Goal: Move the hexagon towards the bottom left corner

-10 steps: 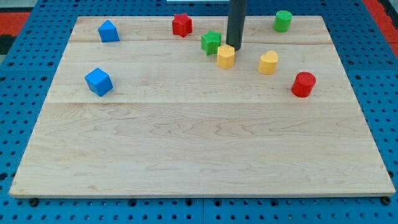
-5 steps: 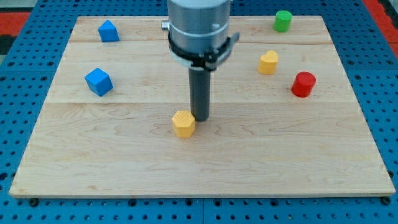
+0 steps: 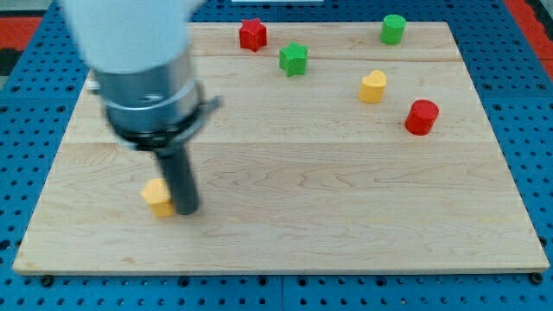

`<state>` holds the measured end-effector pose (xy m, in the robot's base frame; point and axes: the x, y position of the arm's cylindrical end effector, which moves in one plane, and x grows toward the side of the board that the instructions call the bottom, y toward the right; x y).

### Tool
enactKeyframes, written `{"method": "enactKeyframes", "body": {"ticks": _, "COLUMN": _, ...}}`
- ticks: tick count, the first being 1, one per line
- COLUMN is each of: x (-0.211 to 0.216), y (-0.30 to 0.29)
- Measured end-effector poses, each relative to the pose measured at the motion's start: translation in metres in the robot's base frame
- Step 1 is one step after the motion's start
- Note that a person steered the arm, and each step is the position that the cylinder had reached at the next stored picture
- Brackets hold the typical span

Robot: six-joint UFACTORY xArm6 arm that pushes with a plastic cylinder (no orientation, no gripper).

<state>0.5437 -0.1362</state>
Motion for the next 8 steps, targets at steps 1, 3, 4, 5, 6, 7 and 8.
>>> {"method": "enactKeyframes", "body": {"ticks": 1, "x": 0.000, "y": -0.079}}
{"method": "enactKeyframes", "body": {"ticks": 3, "x": -0.060, "y": -0.010}}
{"method": "enactKeyframes", "body": {"ticks": 4, "x": -0.115, "y": 0.041}}
{"method": "enactKeyframes", "body": {"ticks": 5, "x": -0.151, "y": 0.056}}
{"method": "enactKeyframes", "body": {"ticks": 6, "x": -0.173, "y": 0.056}}
{"method": "enactKeyframes", "body": {"ticks": 7, "x": -0.173, "y": 0.058}}
{"method": "enactKeyframes", "body": {"ticks": 8, "x": -0.174, "y": 0.058}}
